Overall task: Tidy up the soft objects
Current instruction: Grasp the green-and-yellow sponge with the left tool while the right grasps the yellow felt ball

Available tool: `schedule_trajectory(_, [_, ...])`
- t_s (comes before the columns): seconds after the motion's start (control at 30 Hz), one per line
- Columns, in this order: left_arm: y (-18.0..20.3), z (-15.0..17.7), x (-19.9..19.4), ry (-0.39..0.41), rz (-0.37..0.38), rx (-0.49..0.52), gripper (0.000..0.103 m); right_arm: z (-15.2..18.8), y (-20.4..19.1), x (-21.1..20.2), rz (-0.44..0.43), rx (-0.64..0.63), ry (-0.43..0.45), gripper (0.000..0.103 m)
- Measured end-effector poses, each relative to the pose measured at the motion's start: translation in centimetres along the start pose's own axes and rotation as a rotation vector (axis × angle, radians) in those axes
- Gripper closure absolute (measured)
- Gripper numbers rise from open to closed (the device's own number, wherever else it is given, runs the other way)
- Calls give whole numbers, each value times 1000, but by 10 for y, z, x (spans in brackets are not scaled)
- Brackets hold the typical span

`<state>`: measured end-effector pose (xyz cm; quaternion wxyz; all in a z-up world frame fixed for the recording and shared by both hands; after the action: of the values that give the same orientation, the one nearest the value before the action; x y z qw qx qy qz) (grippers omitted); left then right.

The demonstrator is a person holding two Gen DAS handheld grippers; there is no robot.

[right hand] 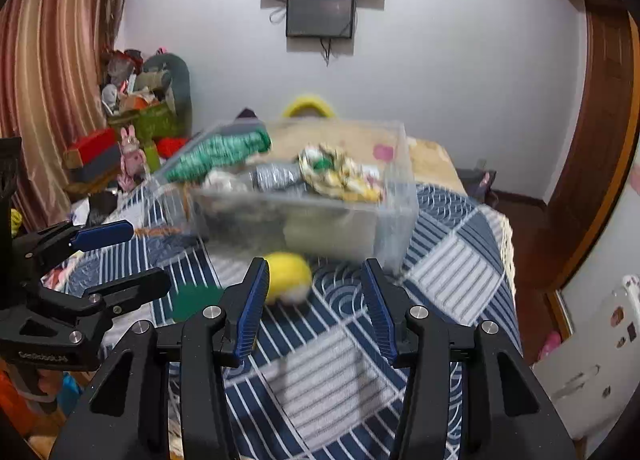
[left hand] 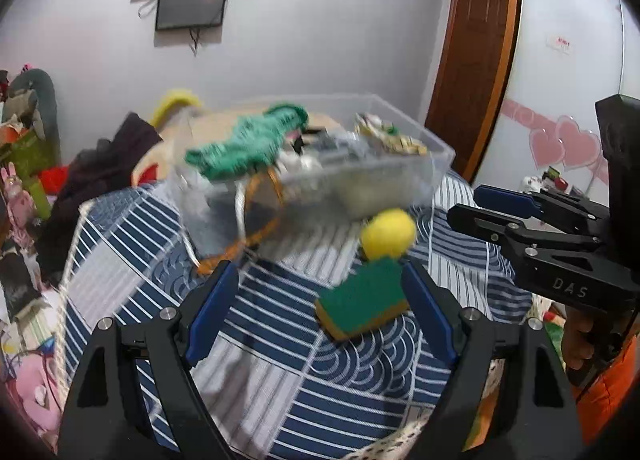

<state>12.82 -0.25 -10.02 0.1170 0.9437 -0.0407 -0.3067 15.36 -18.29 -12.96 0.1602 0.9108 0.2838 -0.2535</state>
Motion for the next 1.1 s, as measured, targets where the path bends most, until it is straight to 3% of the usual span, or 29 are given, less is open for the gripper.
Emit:
schedule_trajectory(0.37, [25, 27, 48, -155, 39, -31, 19, 25, 16, 1, 12, 64, -51, 59])
schedule_trajectory(0.4, [26, 28, 52, -163, 38, -36, 20, 25, 17, 1, 12, 67, -51, 58])
schedule_trajectory(0.43, [25, 29, 56, -174, 38, -51, 28, 25, 18, 0, 13, 69, -51, 58])
schedule_trajectory(0.47, [23, 29, 59, -172, 38, -63, 37, 26, 18, 0, 12, 69, -50, 58])
schedule_trajectory(0.57, [21, 27, 56, -160, 59, -64, 39, 25, 16, 1, -3, 70, -45, 51])
schedule_trajectory(0.9, [-12, 13, 25, -51, 10, -131, 40, 12, -18, 21, -80, 19, -57, 51])
schedule_trajectory(1.1, [-30, 6, 14, -19, -2, -160, 40, 23, -32, 47, -127, 6, -143, 52])
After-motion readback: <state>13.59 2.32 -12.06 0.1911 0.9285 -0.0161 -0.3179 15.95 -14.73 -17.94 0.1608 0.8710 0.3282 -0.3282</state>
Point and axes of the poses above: each gripper's, at about its wrist camera, not at the fingertips, and x roughly the way its jaws point, y to its right, z to its underside, the point moved 5 cm from there along x, roughly the way its jaws point, and after that the axes turned 8 degrees about -x, right-handed, at the moved point
